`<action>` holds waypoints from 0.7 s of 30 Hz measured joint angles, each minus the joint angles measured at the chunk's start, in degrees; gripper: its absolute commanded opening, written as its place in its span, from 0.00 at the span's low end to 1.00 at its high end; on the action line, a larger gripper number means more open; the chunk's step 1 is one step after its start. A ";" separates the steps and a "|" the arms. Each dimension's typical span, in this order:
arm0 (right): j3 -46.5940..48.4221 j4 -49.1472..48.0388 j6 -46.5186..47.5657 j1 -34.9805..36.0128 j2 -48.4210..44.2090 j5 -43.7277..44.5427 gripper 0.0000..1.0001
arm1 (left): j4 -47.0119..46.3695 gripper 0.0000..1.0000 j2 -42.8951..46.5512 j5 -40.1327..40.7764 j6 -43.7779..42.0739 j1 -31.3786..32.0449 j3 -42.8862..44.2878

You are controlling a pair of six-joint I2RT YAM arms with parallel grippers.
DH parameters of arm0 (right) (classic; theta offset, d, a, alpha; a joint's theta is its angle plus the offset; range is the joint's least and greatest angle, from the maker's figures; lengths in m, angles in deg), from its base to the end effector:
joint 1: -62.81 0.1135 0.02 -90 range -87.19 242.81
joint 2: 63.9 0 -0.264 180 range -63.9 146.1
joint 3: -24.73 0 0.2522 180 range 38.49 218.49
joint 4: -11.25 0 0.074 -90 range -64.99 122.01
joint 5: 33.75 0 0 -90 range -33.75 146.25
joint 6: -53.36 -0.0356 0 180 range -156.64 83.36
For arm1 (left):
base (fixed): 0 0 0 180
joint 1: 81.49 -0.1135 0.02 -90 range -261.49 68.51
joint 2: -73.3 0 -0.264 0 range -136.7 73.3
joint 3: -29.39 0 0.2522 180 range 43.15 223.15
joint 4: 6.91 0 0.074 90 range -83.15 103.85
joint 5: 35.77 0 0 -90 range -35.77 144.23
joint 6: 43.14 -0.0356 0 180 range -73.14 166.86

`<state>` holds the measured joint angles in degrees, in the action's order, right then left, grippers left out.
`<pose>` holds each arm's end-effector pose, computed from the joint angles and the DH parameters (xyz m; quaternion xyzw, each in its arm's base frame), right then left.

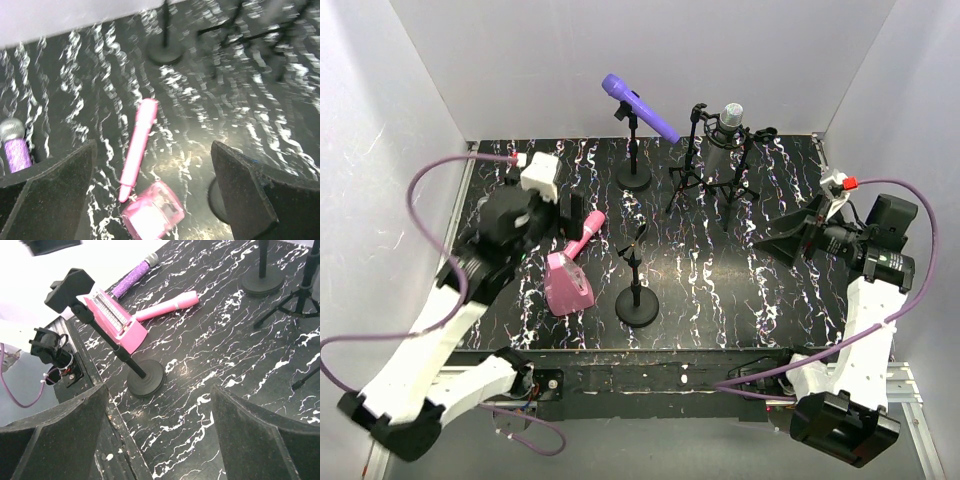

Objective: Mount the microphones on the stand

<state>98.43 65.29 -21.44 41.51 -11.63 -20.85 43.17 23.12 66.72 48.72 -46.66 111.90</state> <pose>0.1638 -0.0266 0.3703 -0.2623 0.7010 0.4016 0.5278 0.1420 -0.0894 0.4180 0.1664 0.7881 -0.1011 0.5839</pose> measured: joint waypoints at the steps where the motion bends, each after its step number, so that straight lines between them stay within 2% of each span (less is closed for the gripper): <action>1: -0.52 -0.04 0.28 0.07 0.00 -0.04 0.89 | -0.59 0.98 -2.62 0.35 0.72 -2.16 0.00; 3: -1.29 -0.07 0.85 0.28 0.22 -0.07 0.89 | -1.57 0.98 -7.87 -1.03 2.71 -9.14 -0.02; 8: -3.06 -0.48 1.77 1.11 0.48 -0.33 0.89 | -7.34 0.98 -16.63 -8.28 10.58 -32.96 -1.90; 10: -4.09 -1.09 1.95 1.51 0.48 -0.55 0.89 | -9.01 0.98 -18.75 -8.26 12.85 -38.75 -3.30; 21: -7.52 -1.38 4.28 2.69 0.72 -0.48 0.89 | -16.31 0.98 -29.68 -5.55 10.29 -42.66 -10.03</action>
<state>90.91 63.91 -17.16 44.20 -10.91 -21.33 26.86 -6.56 61.17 59.02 -89.33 101.87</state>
